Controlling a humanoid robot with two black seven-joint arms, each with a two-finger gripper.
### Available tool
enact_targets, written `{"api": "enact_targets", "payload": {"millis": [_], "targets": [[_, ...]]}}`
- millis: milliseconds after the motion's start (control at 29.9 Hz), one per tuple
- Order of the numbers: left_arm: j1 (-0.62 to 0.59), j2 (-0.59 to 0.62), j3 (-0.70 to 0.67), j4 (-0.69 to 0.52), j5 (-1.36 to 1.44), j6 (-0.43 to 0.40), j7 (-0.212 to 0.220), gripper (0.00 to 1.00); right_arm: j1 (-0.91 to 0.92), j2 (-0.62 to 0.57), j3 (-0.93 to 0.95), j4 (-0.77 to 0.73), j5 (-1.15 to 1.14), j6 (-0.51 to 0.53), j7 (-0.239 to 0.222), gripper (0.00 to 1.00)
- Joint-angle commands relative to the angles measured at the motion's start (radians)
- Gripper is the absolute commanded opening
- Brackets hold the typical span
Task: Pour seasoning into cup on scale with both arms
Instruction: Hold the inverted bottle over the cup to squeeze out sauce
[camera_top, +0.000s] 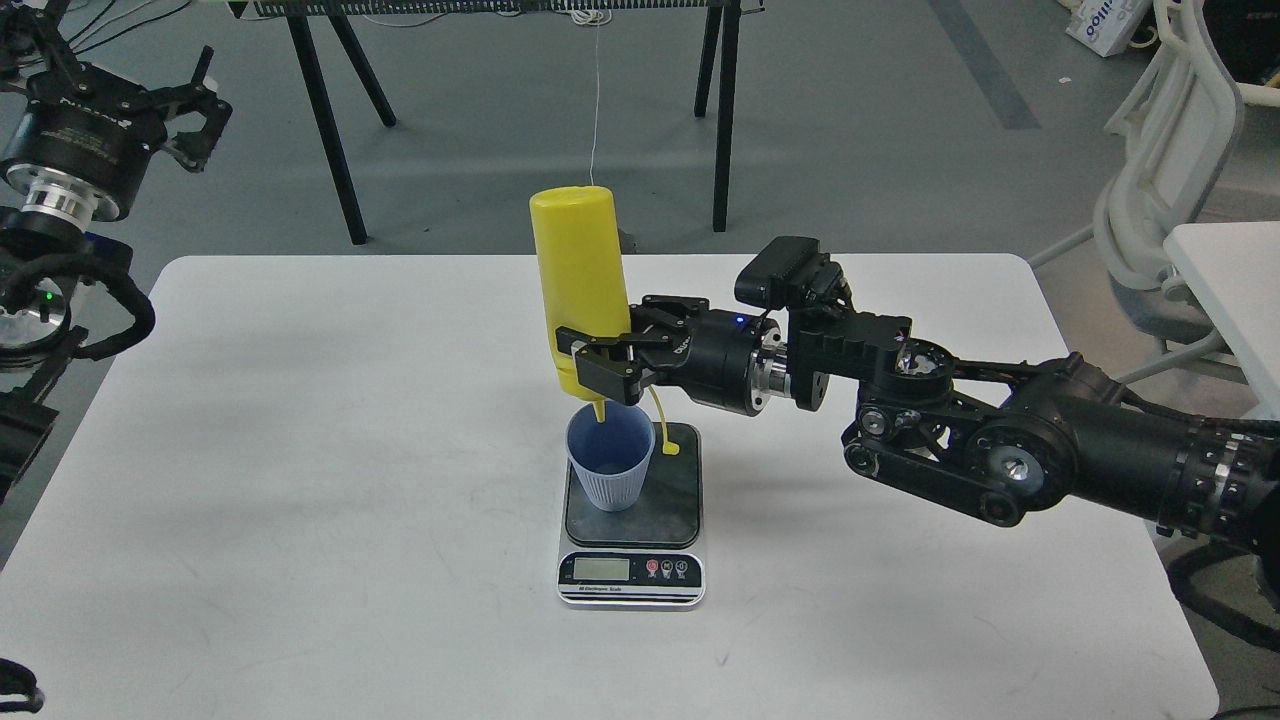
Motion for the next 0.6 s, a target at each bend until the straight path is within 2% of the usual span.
{"api": "enact_targets", "payload": {"millis": [0,568], "targets": [[0.0,0.0,0.0,-0.005,0.0,0.001,-0.001,1.0,0.0,0.002,-0.019,-0.005,-0.015,-0.006,0.005,0.28],[-0.001,-0.001,-0.002,-0.012,0.0,0.004,-0.007,1.0,0.007,-0.002,-0.004,-0.025,-0.01,-0.034,0.005,0.28]]}}
